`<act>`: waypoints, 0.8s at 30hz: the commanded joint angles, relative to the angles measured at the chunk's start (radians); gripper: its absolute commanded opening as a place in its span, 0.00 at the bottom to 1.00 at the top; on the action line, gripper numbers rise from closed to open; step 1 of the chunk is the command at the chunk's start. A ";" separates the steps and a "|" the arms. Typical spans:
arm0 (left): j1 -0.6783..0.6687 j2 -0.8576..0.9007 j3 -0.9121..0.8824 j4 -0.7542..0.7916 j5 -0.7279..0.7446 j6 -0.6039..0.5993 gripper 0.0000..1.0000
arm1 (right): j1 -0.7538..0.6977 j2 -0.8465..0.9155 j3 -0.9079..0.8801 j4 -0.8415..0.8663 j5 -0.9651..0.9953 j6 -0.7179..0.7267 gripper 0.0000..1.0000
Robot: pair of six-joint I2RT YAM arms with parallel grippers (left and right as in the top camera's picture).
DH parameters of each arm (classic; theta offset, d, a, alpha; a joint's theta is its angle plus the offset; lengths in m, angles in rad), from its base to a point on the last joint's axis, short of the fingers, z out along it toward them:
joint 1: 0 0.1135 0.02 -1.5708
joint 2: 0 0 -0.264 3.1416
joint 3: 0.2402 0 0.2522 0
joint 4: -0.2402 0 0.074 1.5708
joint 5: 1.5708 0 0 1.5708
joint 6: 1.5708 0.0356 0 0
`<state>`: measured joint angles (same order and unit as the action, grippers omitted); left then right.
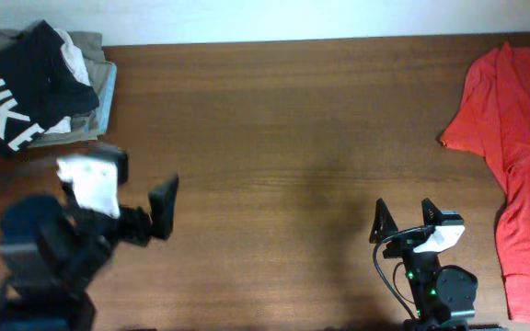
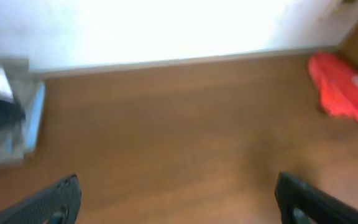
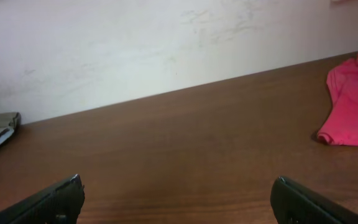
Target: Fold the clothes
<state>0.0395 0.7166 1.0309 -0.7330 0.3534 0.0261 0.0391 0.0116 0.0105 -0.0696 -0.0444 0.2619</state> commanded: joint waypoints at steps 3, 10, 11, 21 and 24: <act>-0.002 -0.381 -0.624 0.427 -0.056 0.004 0.99 | 0.006 -0.008 -0.005 -0.005 0.005 0.000 0.99; -0.002 -0.713 -1.022 0.662 -0.290 -0.189 0.99 | 0.006 -0.008 -0.005 -0.005 0.004 0.000 0.99; 0.000 -0.712 -1.022 0.651 -0.329 -0.189 0.99 | 0.006 -0.008 -0.005 -0.005 0.005 0.000 0.99; 0.027 -0.711 -1.022 0.652 -0.332 -0.190 0.99 | 0.006 -0.008 -0.005 -0.005 0.005 0.000 0.99; 0.027 -0.711 -1.022 0.652 -0.332 -0.190 0.99 | 0.006 -0.008 -0.005 -0.005 0.005 0.000 0.99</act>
<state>0.0616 0.0147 0.0154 -0.0788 0.0326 -0.1551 0.0395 0.0120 0.0105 -0.0704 -0.0444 0.2611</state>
